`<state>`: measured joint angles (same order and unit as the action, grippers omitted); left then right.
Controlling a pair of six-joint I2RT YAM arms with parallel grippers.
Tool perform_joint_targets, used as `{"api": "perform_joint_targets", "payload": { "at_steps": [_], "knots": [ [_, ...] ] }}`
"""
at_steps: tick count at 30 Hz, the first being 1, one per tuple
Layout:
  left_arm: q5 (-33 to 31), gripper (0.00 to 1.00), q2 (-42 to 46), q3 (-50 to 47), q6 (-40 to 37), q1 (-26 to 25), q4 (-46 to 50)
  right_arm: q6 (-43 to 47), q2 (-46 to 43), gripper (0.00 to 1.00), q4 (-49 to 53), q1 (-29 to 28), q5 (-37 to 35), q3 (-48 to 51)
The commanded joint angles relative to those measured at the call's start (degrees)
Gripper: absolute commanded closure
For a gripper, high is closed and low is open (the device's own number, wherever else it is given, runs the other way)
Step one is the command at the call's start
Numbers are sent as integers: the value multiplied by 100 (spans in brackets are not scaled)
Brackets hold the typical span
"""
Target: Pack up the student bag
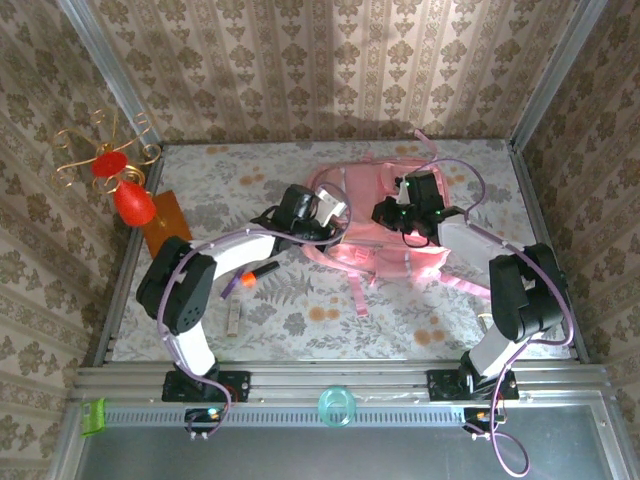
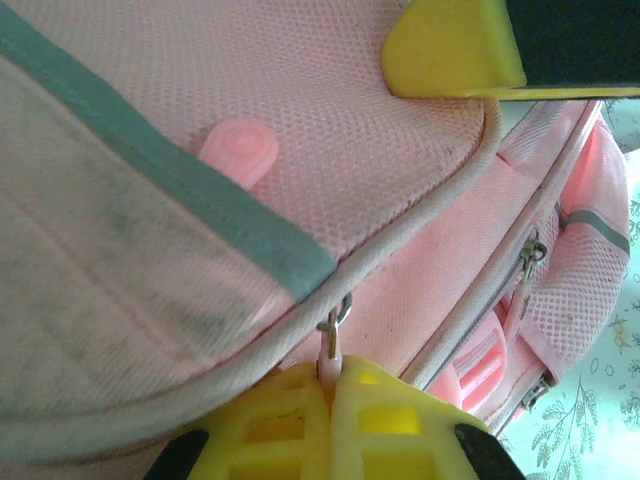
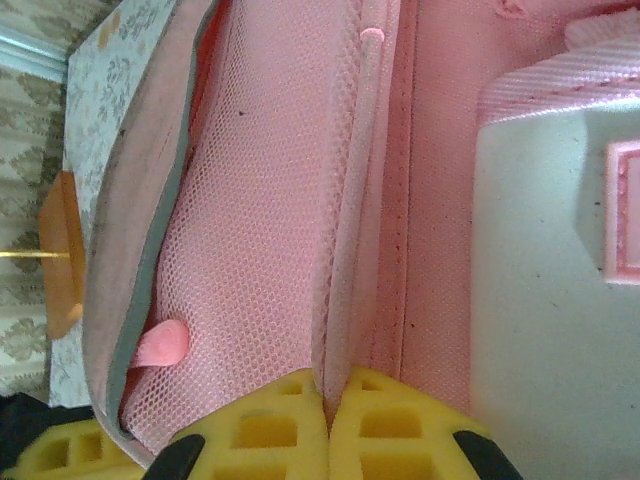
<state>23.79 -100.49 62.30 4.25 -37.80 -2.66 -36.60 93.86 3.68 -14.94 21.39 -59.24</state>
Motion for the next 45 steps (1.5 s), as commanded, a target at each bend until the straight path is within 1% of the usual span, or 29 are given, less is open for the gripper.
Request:
{"api": "perform_joint_targets", "payload": {
  "at_steps": [1,8,11,15,20,22,24,27,30,33,35,37,41,43,45],
  "knots": [
    [-575,100,289,-151,-150,219,-165,851,-103,100,800,203,120,-132],
    [-882,100,342,-129,-396,351,109,1585,-61,100,1401,281,-187,-384],
    [-1017,100,412,-131,-546,433,322,1874,-27,100,1658,346,-454,-525],
    [-1247,100,503,-117,-804,536,752,2177,87,100,1910,360,-726,-764],
    [-1441,100,581,-83,-1114,572,1227,2524,246,100,2101,366,-789,-1108],
    [-1326,100,645,-95,-1194,564,1357,2772,316,100,2245,365,-886,-1293],
    [-986,100,733,-155,-1181,501,1381,2992,429,100,2329,356,-965,-1491],
    [-487,100,837,-295,-1079,275,1193,3254,730,100,2431,352,-753,-1858],
    [-192,100,831,-306,-847,92,987,3379,955,100,2626,352,-643,-2188],
    [-80,100,772,-307,-743,-53,912,3358,997,91,2681,348,-556,-2334],
    [-188,100,674,-306,-700,-78,892,3271,914,86,2870,319,-636,-2291],
    [-378,100,526,-290,-698,-88,890,3103,751,77,2884,265,-825,-2115],
    [-436,100,320,-260,-678,-128,829,2644,293,63,2741,203,-1205,-1605],
    [-446,100,272,-280,-664,-161,732,2201,-19,52,2318,204,-1134,-1207],
    [-411,100,240,-296,-650,-162,683,1689,-281,46,1810,194,-822,-756]
  ]
}}
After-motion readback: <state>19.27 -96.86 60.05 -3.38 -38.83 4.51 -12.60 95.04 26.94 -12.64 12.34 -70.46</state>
